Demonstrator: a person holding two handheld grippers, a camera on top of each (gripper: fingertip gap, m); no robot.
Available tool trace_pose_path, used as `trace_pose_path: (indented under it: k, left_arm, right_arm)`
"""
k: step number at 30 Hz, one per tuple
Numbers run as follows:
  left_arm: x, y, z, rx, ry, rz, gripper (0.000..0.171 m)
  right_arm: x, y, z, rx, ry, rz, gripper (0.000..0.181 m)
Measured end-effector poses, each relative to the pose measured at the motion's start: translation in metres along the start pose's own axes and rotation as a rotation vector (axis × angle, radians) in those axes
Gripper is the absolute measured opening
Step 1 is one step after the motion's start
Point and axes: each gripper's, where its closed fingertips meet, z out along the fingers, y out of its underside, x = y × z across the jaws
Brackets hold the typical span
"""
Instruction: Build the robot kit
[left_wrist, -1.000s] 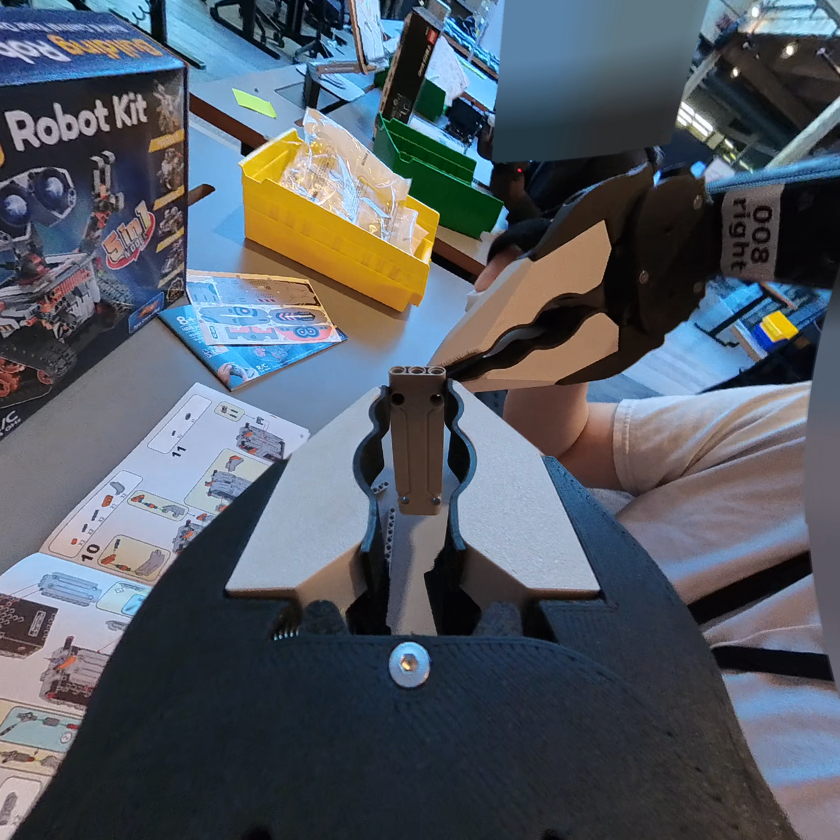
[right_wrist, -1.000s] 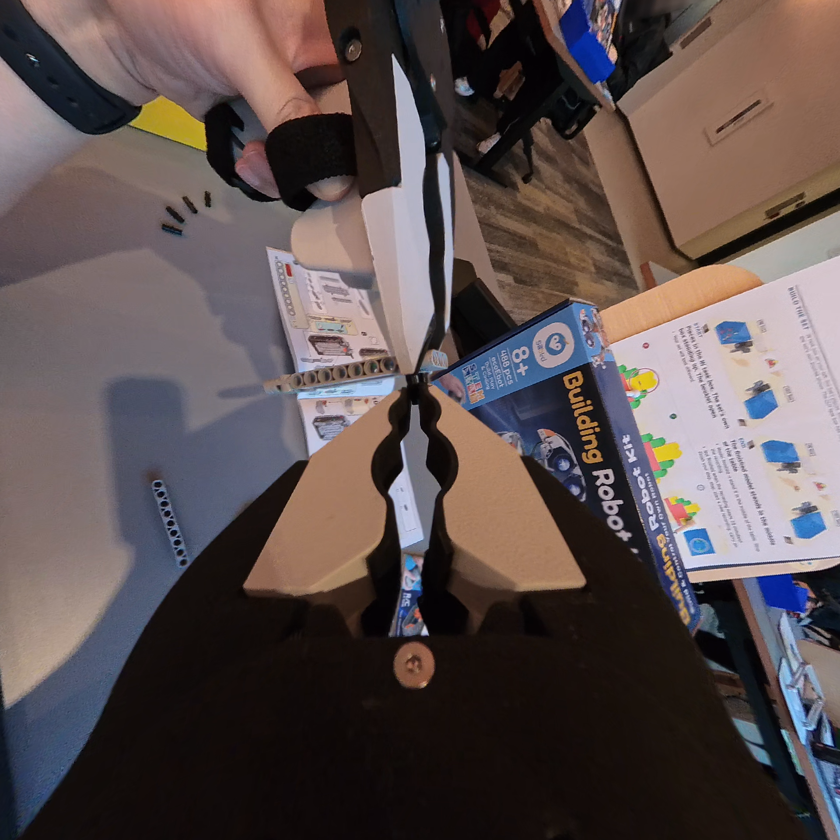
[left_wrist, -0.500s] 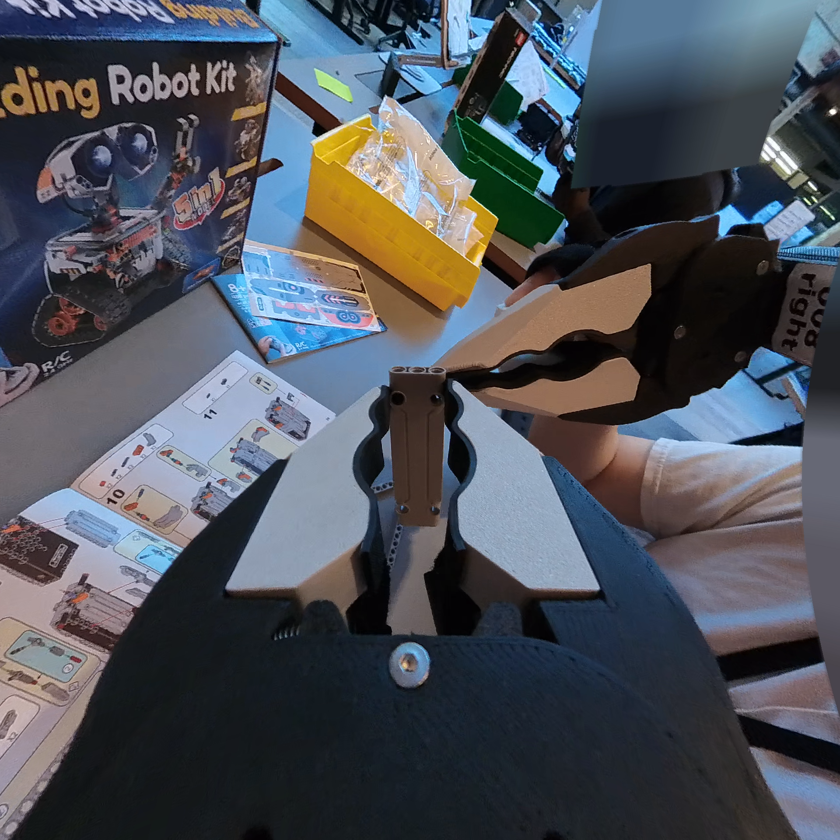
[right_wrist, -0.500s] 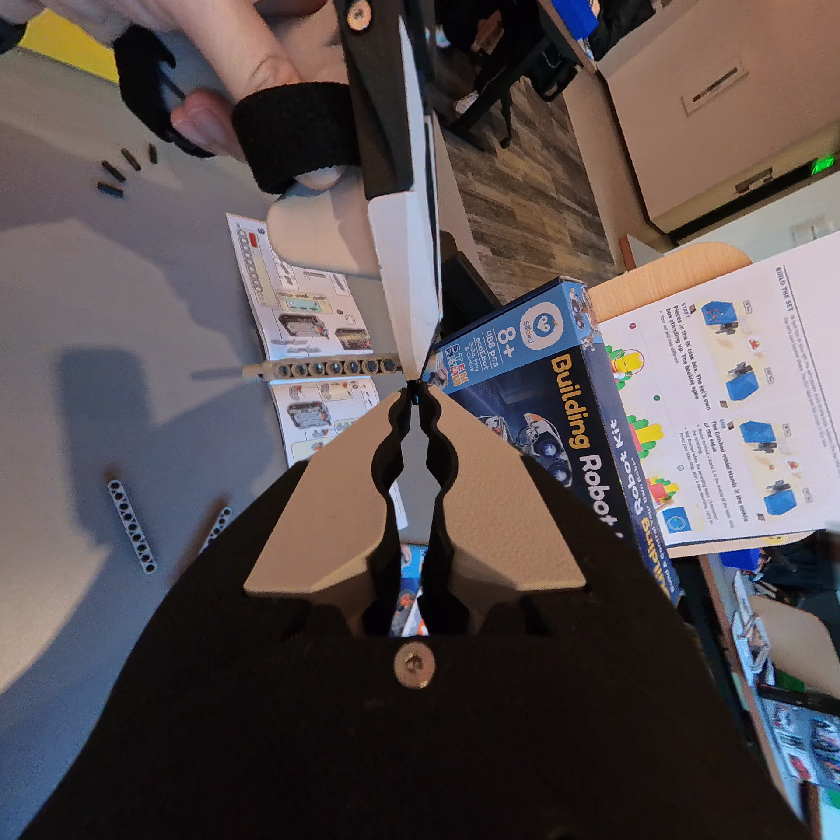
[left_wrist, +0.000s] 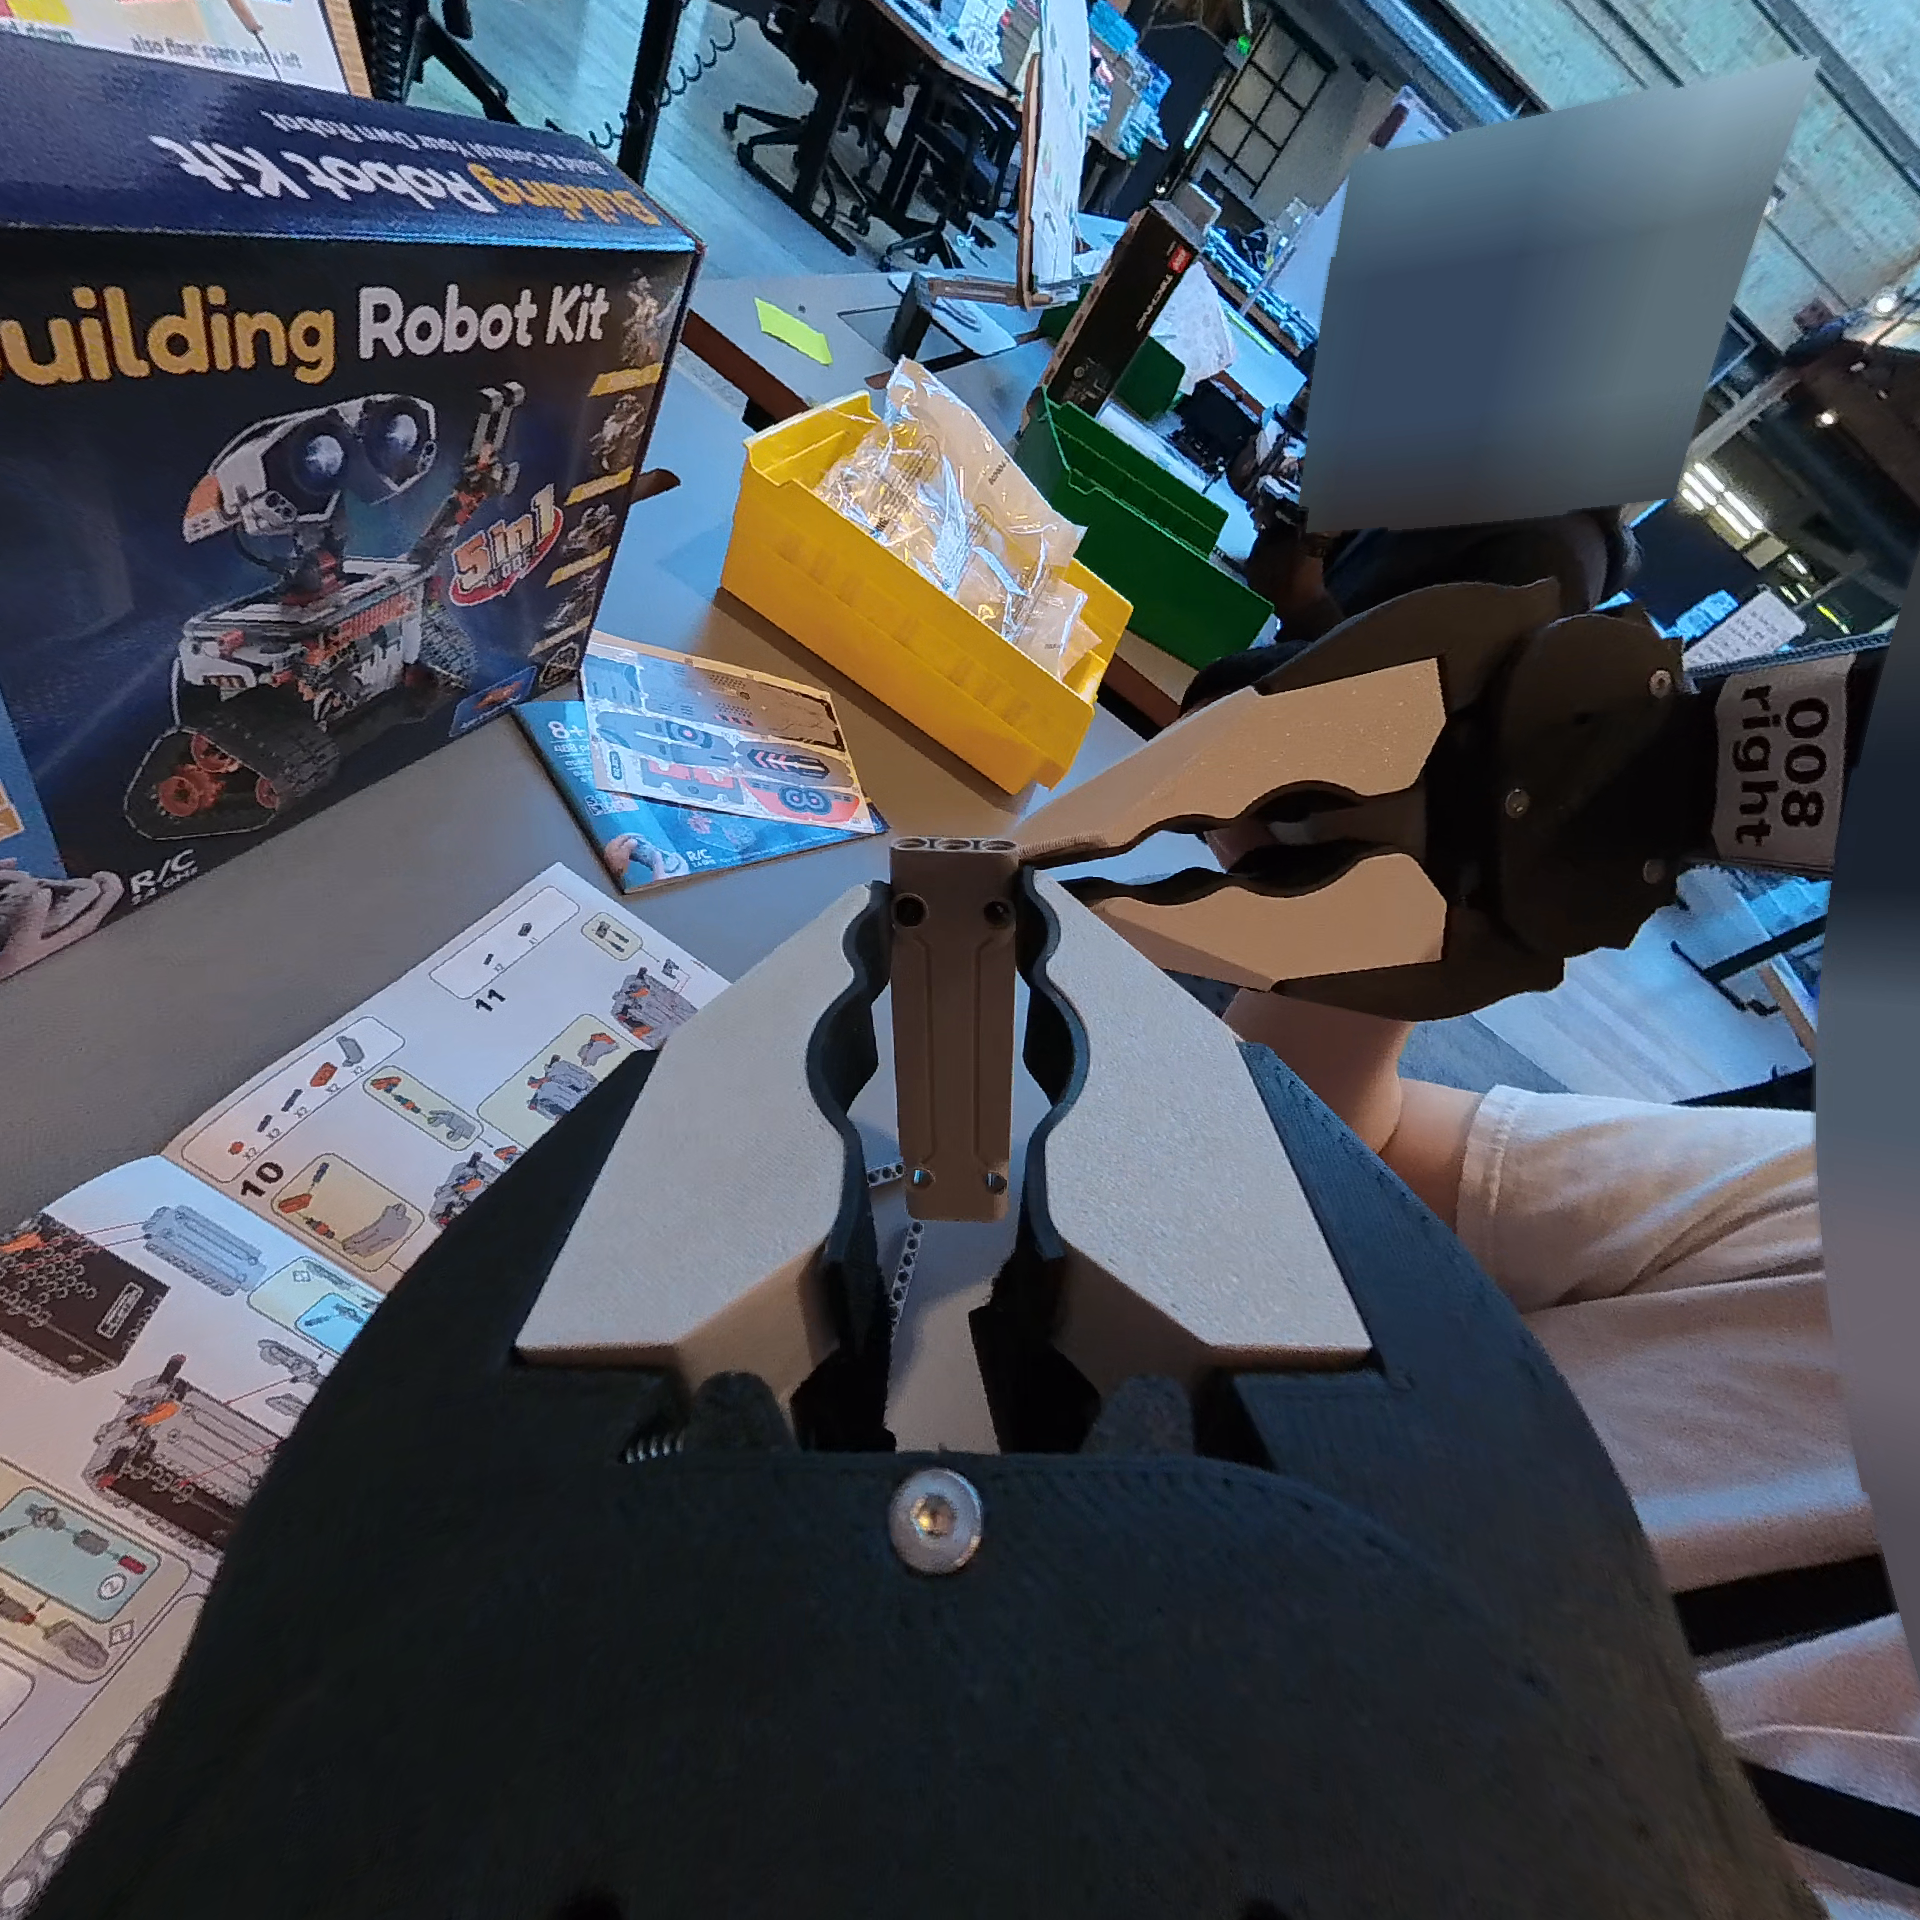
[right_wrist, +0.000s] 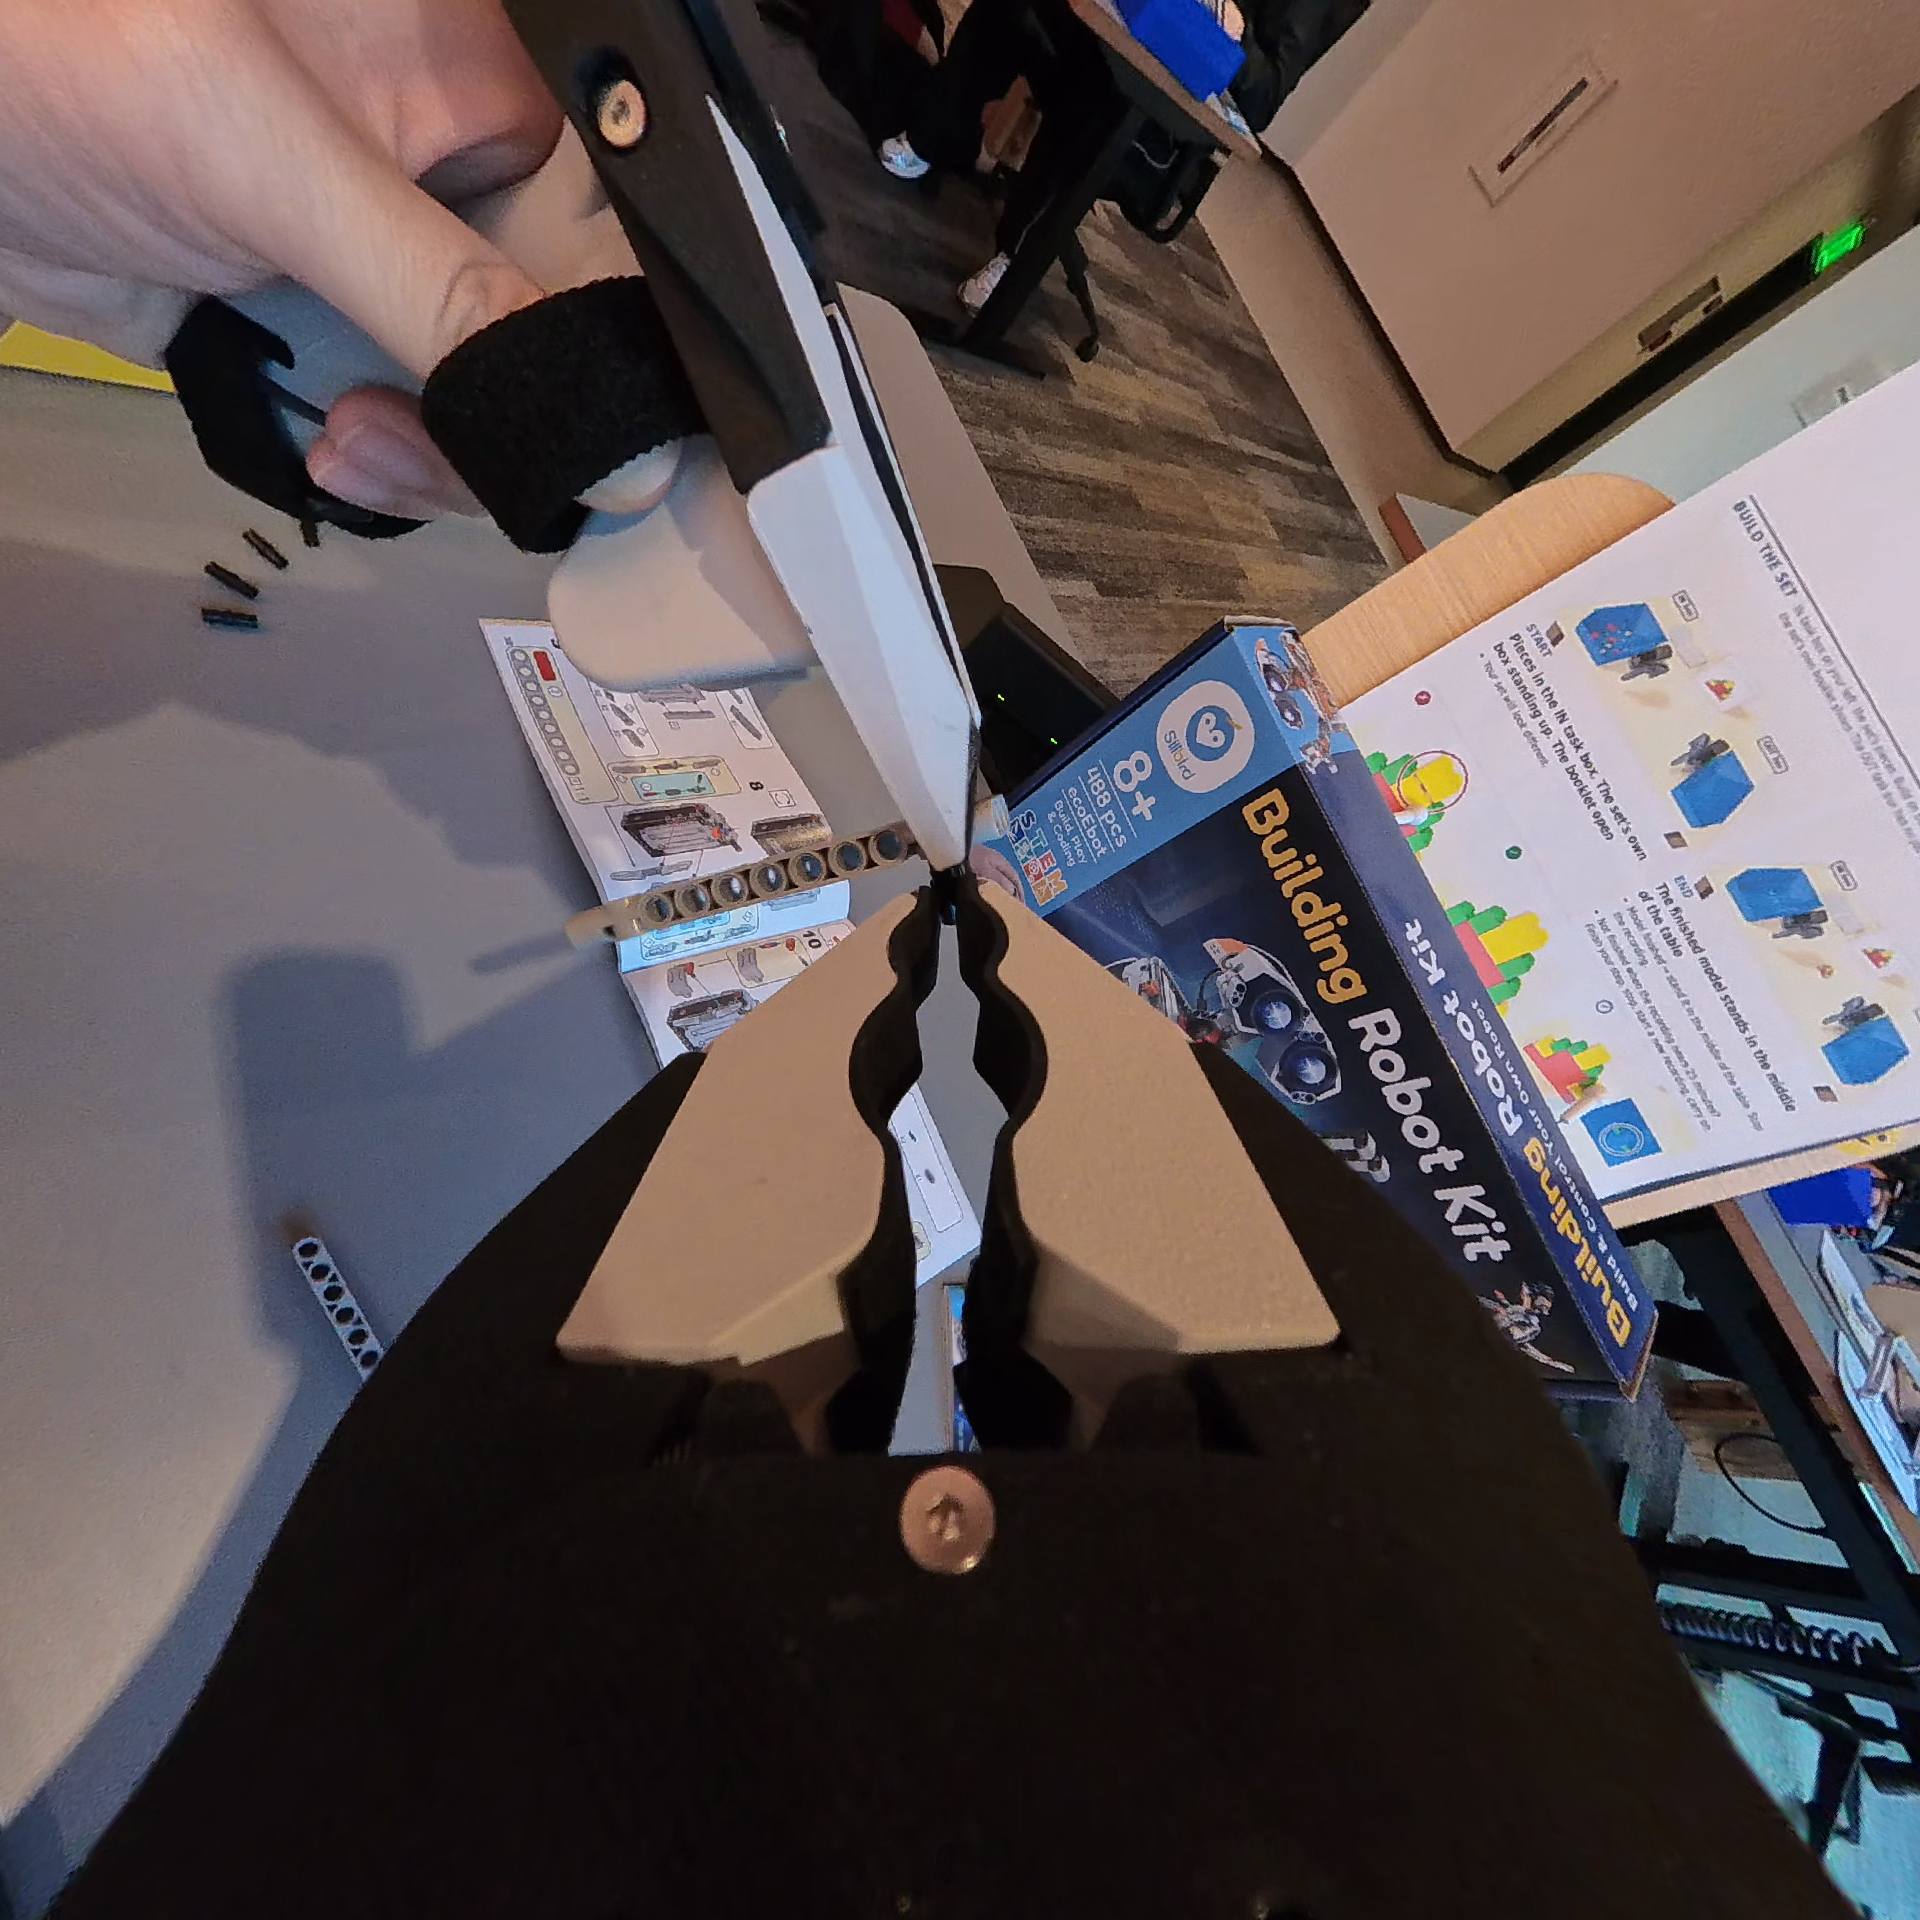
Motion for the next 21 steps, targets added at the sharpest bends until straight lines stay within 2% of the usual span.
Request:
trace_pose_path:
  k: [5,15,21]
  left_arm:
    - [0.002,-0.004,-0.002,0.023,0.001,-0.006,0.022]
    - [0.012,0.005,0.000,-0.026,0.070,0.018,0.022]
    - [0.011,0.007,0.003,-0.052,-0.003,0.053,0.022]
  right_arm:
    - [0.002,-0.003,-0.001,0.016,0.003,0.052,0.002]
    - [-0.005,-0.003,-0.009,0.070,-0.038,-0.150,0.002]
    - [-0.003,-0.002,-0.006,0.025,-0.008,-0.119,0.000]
